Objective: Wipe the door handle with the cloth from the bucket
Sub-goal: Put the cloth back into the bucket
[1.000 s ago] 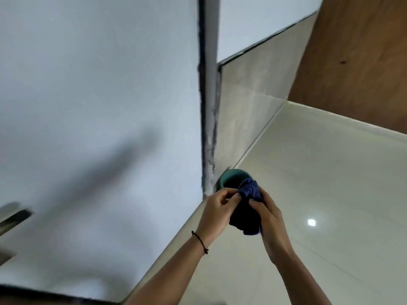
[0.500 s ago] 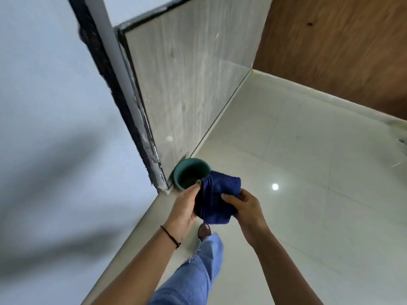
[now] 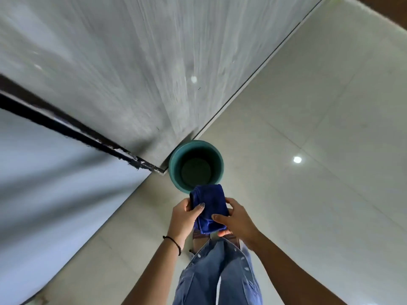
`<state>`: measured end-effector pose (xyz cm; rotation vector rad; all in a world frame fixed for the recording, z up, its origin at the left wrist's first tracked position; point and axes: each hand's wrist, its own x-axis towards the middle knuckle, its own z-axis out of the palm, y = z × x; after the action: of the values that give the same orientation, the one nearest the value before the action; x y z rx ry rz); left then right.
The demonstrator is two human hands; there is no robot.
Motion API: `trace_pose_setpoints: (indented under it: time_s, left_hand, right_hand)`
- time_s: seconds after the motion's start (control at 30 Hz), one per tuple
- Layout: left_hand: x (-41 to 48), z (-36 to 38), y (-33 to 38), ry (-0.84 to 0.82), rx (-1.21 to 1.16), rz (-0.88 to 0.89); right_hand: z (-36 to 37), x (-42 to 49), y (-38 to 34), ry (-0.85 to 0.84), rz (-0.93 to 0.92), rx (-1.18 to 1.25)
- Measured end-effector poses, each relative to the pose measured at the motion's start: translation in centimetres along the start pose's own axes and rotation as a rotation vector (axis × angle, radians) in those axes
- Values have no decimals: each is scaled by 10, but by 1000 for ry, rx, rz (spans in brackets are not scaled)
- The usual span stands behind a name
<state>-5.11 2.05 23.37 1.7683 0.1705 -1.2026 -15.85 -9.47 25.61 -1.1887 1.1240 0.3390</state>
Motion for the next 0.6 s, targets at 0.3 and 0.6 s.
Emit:
trace_pose_setpoints:
  time_s: [0.3,0.6]
  left_hand:
    - [225,42,-76,160,-180,-179]
    - [406,50,-144,317,-266,-269]
  right_hand:
    - [3,260,50,88,-109,-344]
    - [34,453,86,95,-13,-457]
